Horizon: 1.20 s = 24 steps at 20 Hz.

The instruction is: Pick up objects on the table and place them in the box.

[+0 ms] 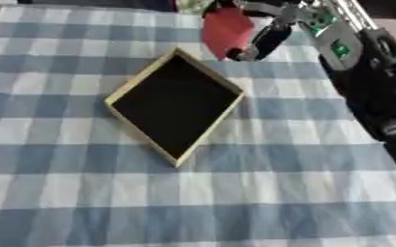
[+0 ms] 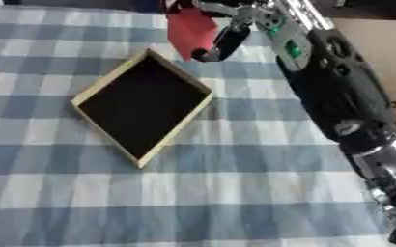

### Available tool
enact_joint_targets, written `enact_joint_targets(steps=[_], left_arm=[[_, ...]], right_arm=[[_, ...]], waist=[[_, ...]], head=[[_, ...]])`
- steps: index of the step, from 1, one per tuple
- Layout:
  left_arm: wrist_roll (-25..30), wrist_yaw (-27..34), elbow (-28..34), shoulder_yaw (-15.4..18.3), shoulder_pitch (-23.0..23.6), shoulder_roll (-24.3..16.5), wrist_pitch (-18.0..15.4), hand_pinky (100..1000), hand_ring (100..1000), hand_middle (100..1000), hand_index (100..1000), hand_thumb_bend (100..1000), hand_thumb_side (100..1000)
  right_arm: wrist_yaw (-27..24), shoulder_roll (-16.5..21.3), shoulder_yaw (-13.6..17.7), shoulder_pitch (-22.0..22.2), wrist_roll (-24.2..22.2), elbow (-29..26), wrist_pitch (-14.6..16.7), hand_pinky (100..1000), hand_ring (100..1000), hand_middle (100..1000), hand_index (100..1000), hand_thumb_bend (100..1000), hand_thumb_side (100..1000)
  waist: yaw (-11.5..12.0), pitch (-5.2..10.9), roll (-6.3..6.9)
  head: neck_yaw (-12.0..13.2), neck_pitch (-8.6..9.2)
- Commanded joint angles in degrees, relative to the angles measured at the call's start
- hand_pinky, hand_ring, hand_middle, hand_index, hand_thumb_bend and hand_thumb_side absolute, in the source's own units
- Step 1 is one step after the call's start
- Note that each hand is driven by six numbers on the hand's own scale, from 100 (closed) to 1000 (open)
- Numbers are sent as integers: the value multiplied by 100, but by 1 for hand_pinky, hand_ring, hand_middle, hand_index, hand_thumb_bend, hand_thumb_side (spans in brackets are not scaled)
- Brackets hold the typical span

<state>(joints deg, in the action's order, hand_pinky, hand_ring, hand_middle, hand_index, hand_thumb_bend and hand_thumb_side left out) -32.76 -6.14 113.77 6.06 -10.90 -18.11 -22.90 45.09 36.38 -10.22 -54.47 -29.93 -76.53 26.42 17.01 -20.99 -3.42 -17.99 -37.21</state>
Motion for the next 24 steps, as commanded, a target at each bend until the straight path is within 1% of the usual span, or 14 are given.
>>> enact_joint_targets(steps=[1,7,8,9,18,24], left_arm=[[-42,-28,82,69,-43,-145,-8,823,837,768,694,120,802],[-19,-36,82,43,-51,-112,7,823,837,767,691,119,805],[-12,-37,82,37,-53,-106,11,823,836,766,690,112,785],[-5,-38,82,32,-55,-101,14,823,836,766,690,118,806],[23,-39,82,10,-68,-61,48,824,835,765,686,119,811],[61,-19,82,-11,-85,-38,74,824,835,764,684,120,814]], right_arm=[[135,-151,33,-42,77,32,10,743,612,596,747,100,100],[145,-462,37,61,106,144,-34,727,611,597,753,100,100],[164,-500,38,65,112,144,-40,725,611,596,754,100,100],[185,-536,37,71,118,148,-47,727,612,597,754,100,100],[352,-803,-43,149,117,205,-46,711,611,597,756,100,100],[446,-886,-110,166,90,242,3,744,636,620,771,100,100]], waist=[[23,115,29],[58,54,10],[62,46,6],[64,37,1],[101,-10,-58],[121,-31,-79]], head=[[24,-16],[25,16],[25,17],[27,18],[34,34],[31,61]])
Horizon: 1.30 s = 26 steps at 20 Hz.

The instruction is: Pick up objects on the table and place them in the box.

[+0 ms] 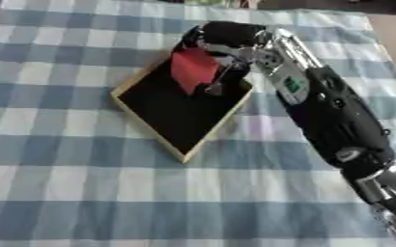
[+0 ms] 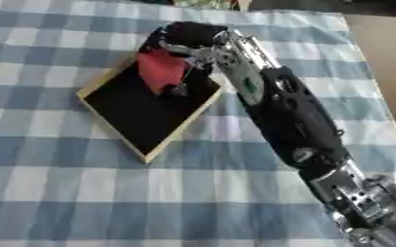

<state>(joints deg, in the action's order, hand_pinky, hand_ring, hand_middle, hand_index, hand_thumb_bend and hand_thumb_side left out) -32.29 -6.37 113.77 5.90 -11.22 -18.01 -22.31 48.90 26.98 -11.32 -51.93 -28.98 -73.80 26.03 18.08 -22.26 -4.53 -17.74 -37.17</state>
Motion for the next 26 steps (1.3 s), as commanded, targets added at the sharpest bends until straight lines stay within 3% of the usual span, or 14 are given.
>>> enact_joint_targets(steps=[1,6,9,13,20,26], left_arm=[[19,8,82,2,-54,-44,20,825,835,764,683,120,814],[41,21,82,-6,-54,-29,40,825,835,764,682,120,815],[42,25,82,-6,-56,-33,39,825,835,764,682,121,815],[46,28,82,-5,-45,-25,45,826,835,764,682,122,816],[56,33,82,-9,-38,-31,49,827,835,764,683,121,814],[67,50,82,-11,-13,-43,56,827,835,764,683,120,813]], right_arm=[[90,49,-30,-82,-39,-18,72,763,656,638,780,100,100],[264,18,-94,-61,-140,11,224,844,790,755,833,100,100],[413,24,-73,-65,-181,-41,272,895,872,822,879,224,108],[637,26,-13,-49,-206,-112,247,947,935,870,917,381,197],[647,50,27,-35,-45,-317,176,961,943,881,935,395,261],[319,144,142,-54,-68,-636,81,938,928,869,940,333,257]], waist=[[15,94,29],[13,88,22],[15,89,22],[14,92,16],[-2,123,27],[-36,176,55]], head=[[4,60],[0,83],[-1,83],[-2,84],[7,76],[12,81]])
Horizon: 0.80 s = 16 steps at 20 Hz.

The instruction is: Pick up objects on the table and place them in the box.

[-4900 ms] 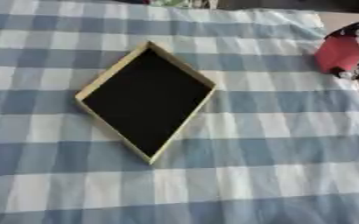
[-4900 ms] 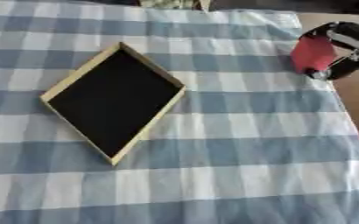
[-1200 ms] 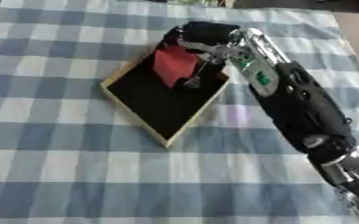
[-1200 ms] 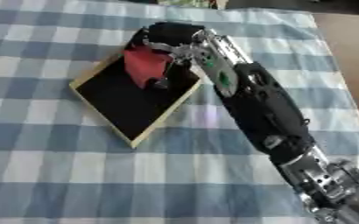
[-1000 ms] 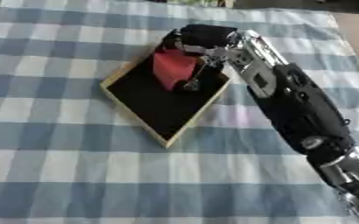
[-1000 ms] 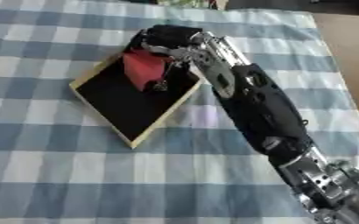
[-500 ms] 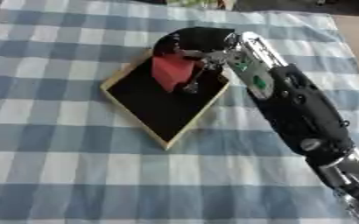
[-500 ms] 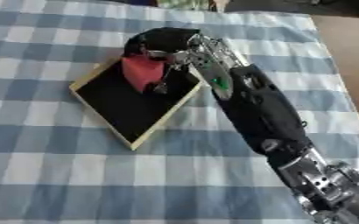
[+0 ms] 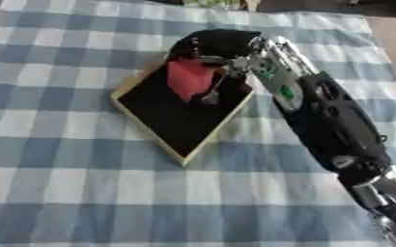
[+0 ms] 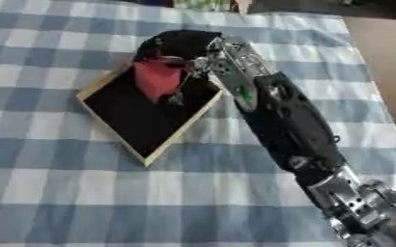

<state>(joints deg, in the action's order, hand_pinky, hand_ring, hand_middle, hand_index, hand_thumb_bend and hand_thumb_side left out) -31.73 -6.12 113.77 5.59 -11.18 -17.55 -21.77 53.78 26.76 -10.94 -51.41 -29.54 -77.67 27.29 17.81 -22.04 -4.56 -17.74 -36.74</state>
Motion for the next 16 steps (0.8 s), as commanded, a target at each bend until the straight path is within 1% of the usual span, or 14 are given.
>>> enact_joint_targets(steps=[1,4,9,10,13,15,16], left_arm=[[16,29,82,19,-15,-90,3,827,835,764,683,121,813],[27,38,82,17,-11,-90,0,827,835,765,683,121,812],[26,46,82,23,-4,-91,-6,828,835,765,683,121,812],[30,48,82,19,-5,-88,-3,828,836,764,683,121,813],[43,53,82,12,-11,-88,1,828,837,765,683,121,812],[46,56,82,13,-19,-86,-4,828,837,765,683,121,811],[45,55,82,16,-16,-83,-4,828,837,764,682,120,812]], right_arm=[[-268,181,123,-102,-41,-313,-60,933,926,868,941,322,257],[-586,226,232,-98,-149,-533,-170,919,921,867,944,300,250],[-962,287,451,-83,-243,-908,-412,902,914,866,946,276,241],[-1038,303,480,-81,-259,-992,-444,904,917,872,948,276,254],[-1210,367,492,-59,-417,-1168,-452,916,926,878,950,292,286],[-1236,360,476,-41,-532,-1160,-442,915,924,875,949,289,270],[-1231,349,454,-28,-581,-1141,-425,920,926,875,948,292,279]], waist=[[-16,161,63],[-35,177,77],[-64,190,100],[-75,191,101],[-104,192,104],[-113,186,112],[-112,181,116]], head=[[14,36],[16,43],[14,78],[19,80],[22,91],[0,149],[-12,175]])
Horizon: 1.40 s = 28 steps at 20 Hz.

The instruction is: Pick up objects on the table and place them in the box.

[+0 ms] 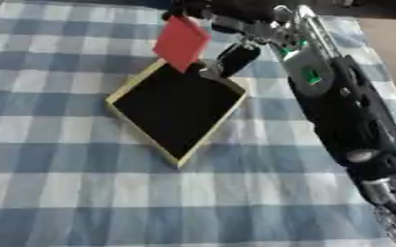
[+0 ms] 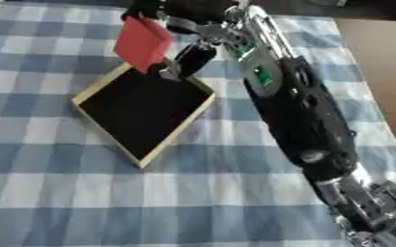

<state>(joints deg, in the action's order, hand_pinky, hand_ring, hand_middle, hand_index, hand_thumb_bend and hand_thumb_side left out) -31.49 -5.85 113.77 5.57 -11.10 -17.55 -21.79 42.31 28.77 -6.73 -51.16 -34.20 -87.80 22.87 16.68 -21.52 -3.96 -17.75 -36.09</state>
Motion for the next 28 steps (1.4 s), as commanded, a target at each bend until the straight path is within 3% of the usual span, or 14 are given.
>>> enact_joint_targets(steps=[1,8,14,15,17,19,22,28], left_arm=[[19,25,82,23,-18,-81,-1,829,837,764,682,120,812],[15,19,82,23,-29,-56,9,829,837,764,681,122,814],[28,22,82,17,-42,-37,21,830,837,766,680,122,816],[28,22,82,18,-45,-36,21,830,837,766,680,122,816],[31,23,82,13,-49,-32,23,831,837,766,680,121,816],[35,26,82,11,-51,-26,29,831,837,766,680,117,814],[44,30,82,6,-59,-28,25,831,836,767,680,114,811],[48,42,82,11,-51,-26,29,832,836,767,680,118,813]], right_arm=[[-74,136,-6,-34,-166,-111,52,921,926,875,948,293,282],[19,54,-153,48,-320,-37,220,932,931,878,949,307,282],[422,-59,-308,41,-265,422,313,944,936,880,949,330,272],[493,-84,-321,39,-219,503,314,942,939,886,956,350,261],[575,-126,-341,33,-105,611,322,932,938,892,966,386,118],[536,-156,-351,27,-8,636,333,922,934,890,967,402,100],[464,-159,-346,13,56,638,245,914,928,885,959,294,100],[429,-145,-382,7,107,601,145,920,930,886,960,295,100]], waist=[[2,120,58],[5,85,45],[31,54,30],[36,50,28],[41,42,24],[39,38,20],[40,40,20],[40,55,21]], head=[[-23,133],[-35,116],[-65,75],[-65,68],[-68,62],[-60,58],[-49,65],[-43,74]])
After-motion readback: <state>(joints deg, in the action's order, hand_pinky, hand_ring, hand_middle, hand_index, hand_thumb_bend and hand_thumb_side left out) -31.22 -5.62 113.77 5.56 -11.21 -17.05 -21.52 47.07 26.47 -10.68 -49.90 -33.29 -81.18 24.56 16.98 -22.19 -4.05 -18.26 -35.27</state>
